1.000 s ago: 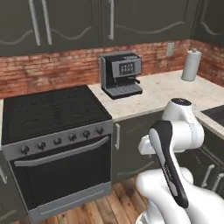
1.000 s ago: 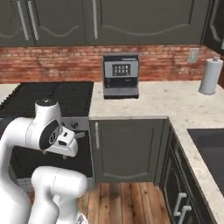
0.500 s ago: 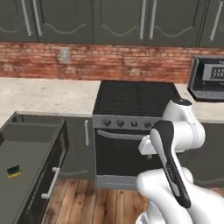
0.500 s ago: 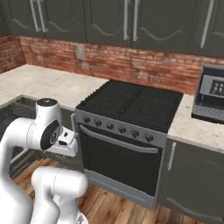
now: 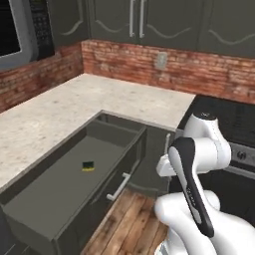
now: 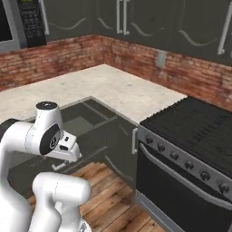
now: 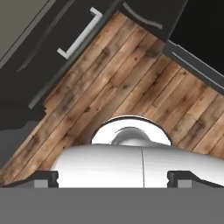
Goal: Restock the sink supplies by placing the sponge and soap dispenser on the counter and next to the sink. Make sure the soap dispenser is upright.
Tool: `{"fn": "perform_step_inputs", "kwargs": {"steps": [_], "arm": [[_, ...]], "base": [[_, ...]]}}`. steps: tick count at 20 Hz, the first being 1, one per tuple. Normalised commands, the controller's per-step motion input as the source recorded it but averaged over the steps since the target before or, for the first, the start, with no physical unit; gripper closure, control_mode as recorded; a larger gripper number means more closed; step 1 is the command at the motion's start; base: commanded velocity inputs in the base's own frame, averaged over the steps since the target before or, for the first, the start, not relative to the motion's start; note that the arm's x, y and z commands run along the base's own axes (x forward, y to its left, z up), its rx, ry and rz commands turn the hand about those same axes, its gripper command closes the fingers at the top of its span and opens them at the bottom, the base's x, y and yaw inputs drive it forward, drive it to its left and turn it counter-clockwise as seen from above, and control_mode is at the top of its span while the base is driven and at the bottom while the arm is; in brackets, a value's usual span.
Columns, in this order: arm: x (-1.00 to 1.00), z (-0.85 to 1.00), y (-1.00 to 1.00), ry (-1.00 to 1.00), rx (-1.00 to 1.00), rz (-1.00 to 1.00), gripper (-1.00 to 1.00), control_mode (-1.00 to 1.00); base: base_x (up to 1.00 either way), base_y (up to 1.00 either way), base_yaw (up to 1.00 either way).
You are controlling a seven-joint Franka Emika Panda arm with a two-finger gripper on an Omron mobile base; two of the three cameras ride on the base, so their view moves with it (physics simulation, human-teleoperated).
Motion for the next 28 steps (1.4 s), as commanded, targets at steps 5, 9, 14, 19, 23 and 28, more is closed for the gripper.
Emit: {"fn": "perform_step_inputs", "kwargs": {"steps": [5,9,14,19,23,28], "arm": [[0.0,0.0,0.0,0.0,0.0,0.0,-1.0,1.0],[0.0,0.0,0.0,0.0,0.0,0.0,-1.0,1.0],[0.0,0.0,0.0,0.0,0.0,0.0,-1.0,1.0],[0.0,0.0,0.0,0.0,0.0,0.0,-1.0,1.0],[0.0,0.0,0.0,0.0,0.0,0.0,-1.0,1.0],[0.0,0.0,0.0,0.0,0.0,0.0,-1.0,1.0]], "base": [[0.09,-0.45,0.63],[0.2,-0.43,0.65],[0.38,-0.66,0.56],[0.28,-0.84,0.46],[0.3,-0.53,0.39],[0.56,0.0,0.33]]}}
